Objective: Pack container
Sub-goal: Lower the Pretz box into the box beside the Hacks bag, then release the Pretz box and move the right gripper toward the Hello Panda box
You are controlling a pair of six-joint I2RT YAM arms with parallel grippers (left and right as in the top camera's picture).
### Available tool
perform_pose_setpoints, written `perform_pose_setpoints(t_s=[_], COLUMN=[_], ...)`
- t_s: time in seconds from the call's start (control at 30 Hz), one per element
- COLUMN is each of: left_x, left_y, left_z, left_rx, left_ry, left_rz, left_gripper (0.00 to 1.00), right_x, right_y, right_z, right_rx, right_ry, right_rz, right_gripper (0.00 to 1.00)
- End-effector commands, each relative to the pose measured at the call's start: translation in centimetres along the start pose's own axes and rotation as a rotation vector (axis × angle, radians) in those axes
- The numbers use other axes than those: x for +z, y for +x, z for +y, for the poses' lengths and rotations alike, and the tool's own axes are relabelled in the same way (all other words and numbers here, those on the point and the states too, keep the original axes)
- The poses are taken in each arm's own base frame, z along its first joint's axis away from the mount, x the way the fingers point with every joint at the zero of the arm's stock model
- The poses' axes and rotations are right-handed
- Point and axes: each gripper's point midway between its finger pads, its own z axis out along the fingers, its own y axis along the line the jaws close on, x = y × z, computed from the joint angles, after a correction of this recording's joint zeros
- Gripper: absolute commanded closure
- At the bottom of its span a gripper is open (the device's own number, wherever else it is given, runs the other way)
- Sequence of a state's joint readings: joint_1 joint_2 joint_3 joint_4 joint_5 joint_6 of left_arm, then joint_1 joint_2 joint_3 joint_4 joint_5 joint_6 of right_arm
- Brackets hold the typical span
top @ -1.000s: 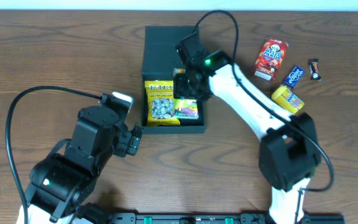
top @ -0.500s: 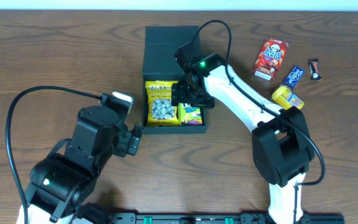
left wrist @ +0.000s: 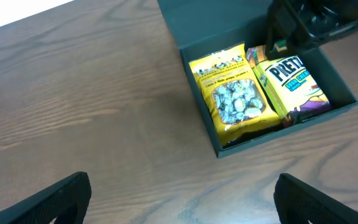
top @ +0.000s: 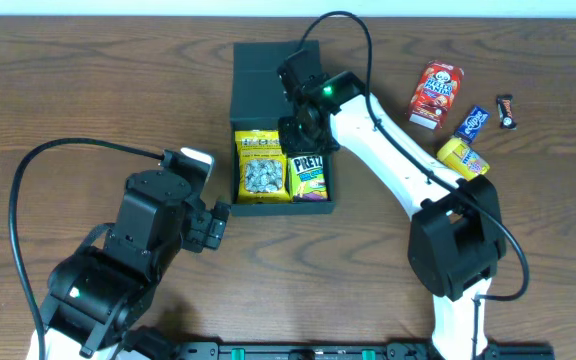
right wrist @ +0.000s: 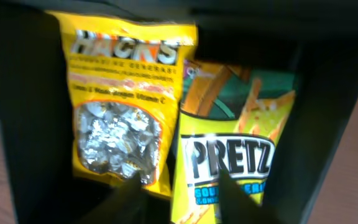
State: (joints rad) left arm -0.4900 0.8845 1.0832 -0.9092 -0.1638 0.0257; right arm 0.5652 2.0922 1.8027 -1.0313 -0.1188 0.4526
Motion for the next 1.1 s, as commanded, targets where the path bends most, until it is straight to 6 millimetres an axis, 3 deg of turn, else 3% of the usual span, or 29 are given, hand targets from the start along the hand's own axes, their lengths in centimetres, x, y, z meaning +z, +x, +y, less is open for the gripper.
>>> perform_pose_setpoints(t_s=[0.0, 0.13, 0.53, 0.73, 0.9, 1.07], left_x=[-0.2, -0.2, -0.2, -0.2, -0.2, -0.2], left_y=[-0.2, -0.2, -0.2, -0.2, -0.2, -0.2], left_z=[0.0, 0.0, 0.0, 0.0, 0.0, 0.0], left_rx=[-0.008, -0.009, -0.008, -0.009, -0.008, -0.009], left_ry=[0.001, 0.001, 0.001, 0.001, 0.001, 0.001], left_rz=[-0.009, -0.009, -0.009, -0.009, -0.009, -0.009], left_gripper=[0.05, 0.05, 0.05, 0.05, 0.05, 0.05], right_x=[-0.5, 0.2, 3.9, 4.2, 2.0, -3.3], right_y=[-0.3, 0.2, 2.6, 2.4, 0.6, -3.1], right_z=[0.1, -0.3, -1.8, -1.8, -1.4, -1.1], right_rx=[-0.055, -0.066, -0.116, -0.136, -0.151, -0.168], right_ry=[0.003, 0.012, 0.027, 0.022, 0.011, -0.01], right_rz=[-0.02, -0.006, 0.042, 0.031, -0.007, -0.105], right_gripper=[0.9, 0.98, 0.98, 0.98, 0.99, 0.98])
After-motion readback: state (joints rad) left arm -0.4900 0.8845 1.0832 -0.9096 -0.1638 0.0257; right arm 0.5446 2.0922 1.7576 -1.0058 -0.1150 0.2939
